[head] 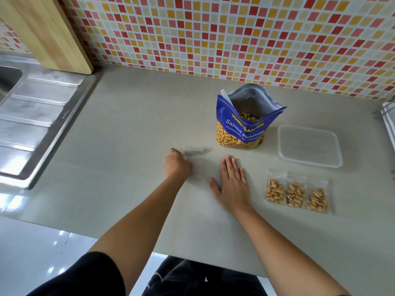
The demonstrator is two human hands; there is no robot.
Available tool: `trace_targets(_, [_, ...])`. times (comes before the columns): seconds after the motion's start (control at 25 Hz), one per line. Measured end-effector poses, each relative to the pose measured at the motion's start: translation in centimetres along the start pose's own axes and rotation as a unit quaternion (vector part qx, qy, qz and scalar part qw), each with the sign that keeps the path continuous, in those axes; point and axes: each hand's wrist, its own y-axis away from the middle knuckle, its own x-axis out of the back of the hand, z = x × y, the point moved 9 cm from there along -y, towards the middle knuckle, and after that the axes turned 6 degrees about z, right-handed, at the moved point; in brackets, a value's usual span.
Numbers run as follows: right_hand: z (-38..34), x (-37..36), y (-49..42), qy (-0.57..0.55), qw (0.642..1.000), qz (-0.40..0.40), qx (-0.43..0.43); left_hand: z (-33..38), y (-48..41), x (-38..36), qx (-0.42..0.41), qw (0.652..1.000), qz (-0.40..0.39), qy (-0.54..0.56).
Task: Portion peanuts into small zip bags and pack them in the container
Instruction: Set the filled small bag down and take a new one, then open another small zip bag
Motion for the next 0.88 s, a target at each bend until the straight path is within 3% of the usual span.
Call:
trace_targets(0.12, [0.0, 0.2, -0.3, -0.037, 0.999, 0.013, -0.003, 0.2, 0.0, 0.0, -0.006, 1.0, -0.019, -0.021])
trace_targets(0.24, [0.1, 1.3, -1.1, -0.15, 0.987, 0.052, -0.027, 0.8, 0.1, 0.2, -0.05, 0.998, -0.028, -0.001])
trace_targets(0.36, [0.0, 2.5, -2.0, -0.329, 0.937, 0.077, -0.091, 1.3, 0.5, 0.0, -0.094, 0.982, -0.096, 0.133])
trace_targets(0.56, [-1.9, 0.6, -2.9, -0.513, 0.832, -0.01, -0.209, 1.0, 1.2, 0.1, -0.092, 0.941, -0.213, 0.245])
trace_targets(0.72, [-2.0, -0.5, -3.1, -0.549, 0.801, -0.002, -0.236, 0.1, 0.7, 1.5, -0.099, 0.961, -0.159, 0.201])
trace_targets(0.88, [-0.3, 0.4, -3.2, -0.499, 0.829, 0.043, -0.248, -1.2, 0.2, 2.9, -0.122, 0.989, -0.07, 0.047])
